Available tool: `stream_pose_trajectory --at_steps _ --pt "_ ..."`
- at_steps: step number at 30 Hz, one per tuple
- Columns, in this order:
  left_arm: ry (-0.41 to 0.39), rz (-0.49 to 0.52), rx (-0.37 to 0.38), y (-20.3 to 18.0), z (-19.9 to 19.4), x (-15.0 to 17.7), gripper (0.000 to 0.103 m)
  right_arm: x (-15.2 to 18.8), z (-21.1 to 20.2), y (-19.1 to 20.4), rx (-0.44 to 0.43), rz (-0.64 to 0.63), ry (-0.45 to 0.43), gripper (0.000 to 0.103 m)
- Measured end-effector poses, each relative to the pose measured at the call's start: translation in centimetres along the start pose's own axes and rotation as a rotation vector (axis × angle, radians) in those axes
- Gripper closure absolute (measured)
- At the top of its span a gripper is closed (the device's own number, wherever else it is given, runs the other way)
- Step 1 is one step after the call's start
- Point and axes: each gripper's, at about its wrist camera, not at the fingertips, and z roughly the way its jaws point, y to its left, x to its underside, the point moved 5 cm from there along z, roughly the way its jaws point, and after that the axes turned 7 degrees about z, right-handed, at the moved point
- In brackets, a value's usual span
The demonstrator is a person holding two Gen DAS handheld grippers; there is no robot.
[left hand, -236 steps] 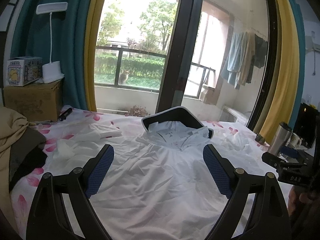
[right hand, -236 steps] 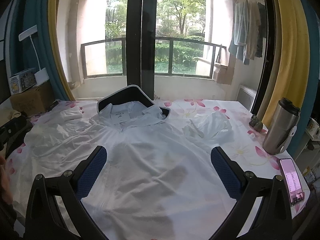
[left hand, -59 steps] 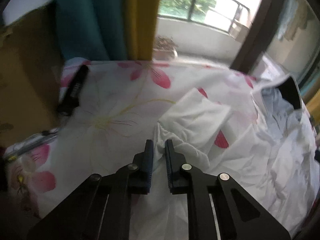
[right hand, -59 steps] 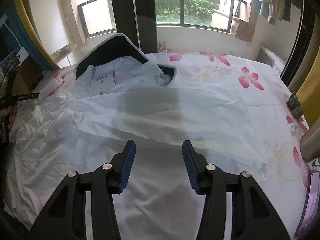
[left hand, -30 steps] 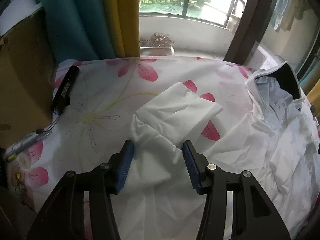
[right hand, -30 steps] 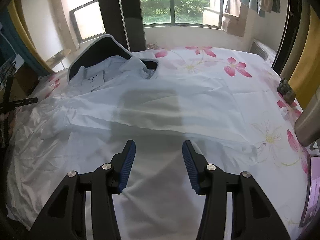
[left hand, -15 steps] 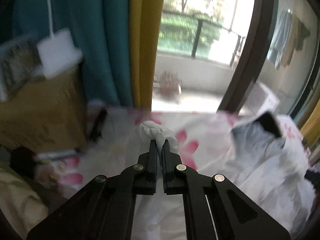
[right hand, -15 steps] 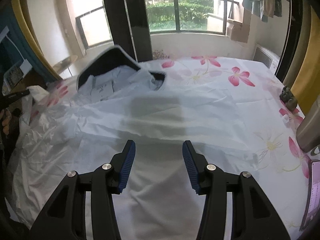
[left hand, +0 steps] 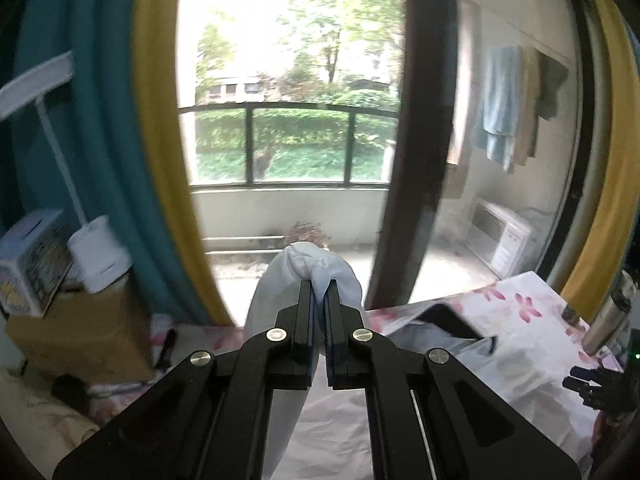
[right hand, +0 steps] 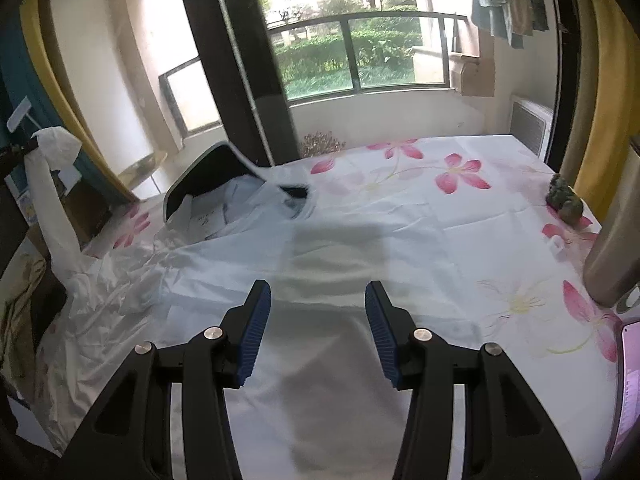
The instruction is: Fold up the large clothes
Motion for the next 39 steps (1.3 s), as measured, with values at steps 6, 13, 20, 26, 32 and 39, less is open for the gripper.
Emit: stream_pose_trajectory --at_steps 6,13,20,26,32,39 --pt "0.008 0.015 0.066 -5.4 2.2 -0.7 0.098 -0.3 -1.5 -2.2 -0.013 0.017 -0.030 0.054" --pt "0.083 0.036 0.192 -13.0 5.2 1.9 0.098 -0.2 -2.2 -4.8 0.004 0.041 -0.039 0.053" --pt "0.257 0.056 0.349 -20.5 9.6 8.6 0.096 0.3 -2.8 -7.1 0.036 0.060 -0.032 0.053" --pt "0.395 0.075 0.482 -23.9 10.2 14.9 0.068 0.9 -2.4 -7.8 0.067 0.057 0.002 0.053" --pt "0.394 0.081 0.442 -19.5 6.7 18.0 0.047 1.2 0.1 -7.1 0.093 0.008 0.075 0.053" --pt "0.369 0.005 0.236 -7.6 5.0 20.1 0.046 -0.6 3.6 -2.2 0.033 -0.100 0.136 0.053"
